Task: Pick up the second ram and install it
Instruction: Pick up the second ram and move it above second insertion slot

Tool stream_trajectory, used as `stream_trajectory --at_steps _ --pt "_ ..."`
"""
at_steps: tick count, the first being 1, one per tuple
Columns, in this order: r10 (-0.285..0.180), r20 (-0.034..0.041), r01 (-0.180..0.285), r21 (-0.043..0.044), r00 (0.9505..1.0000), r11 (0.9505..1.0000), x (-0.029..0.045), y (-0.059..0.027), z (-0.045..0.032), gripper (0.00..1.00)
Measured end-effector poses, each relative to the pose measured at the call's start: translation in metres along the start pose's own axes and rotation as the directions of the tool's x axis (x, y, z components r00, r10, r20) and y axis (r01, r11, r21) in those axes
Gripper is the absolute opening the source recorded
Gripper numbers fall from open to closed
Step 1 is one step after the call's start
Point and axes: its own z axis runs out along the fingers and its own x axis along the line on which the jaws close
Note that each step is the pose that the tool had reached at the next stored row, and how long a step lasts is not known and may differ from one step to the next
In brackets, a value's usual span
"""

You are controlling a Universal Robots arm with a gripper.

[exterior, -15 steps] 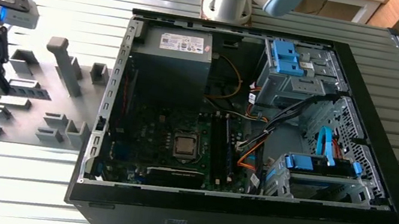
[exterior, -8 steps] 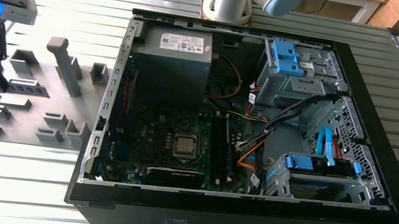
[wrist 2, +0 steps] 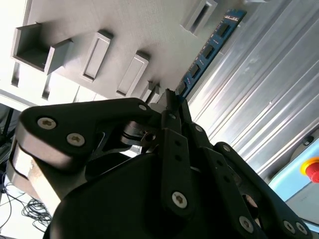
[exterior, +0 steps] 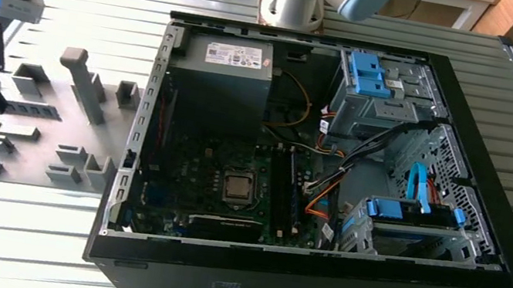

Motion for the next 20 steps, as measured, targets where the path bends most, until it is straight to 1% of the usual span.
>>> stream_trajectory --at_steps 9,20 --pt "0.000 0.0000 0.000 -0.0001 1.0000 1.0000 0.0000 0.0001 -0.0113 0.15" --pt "0.000 -0.0001 0.000 -0.0001 1.0000 1.0000 0.0000 0.0002 -0.0231 0.15"
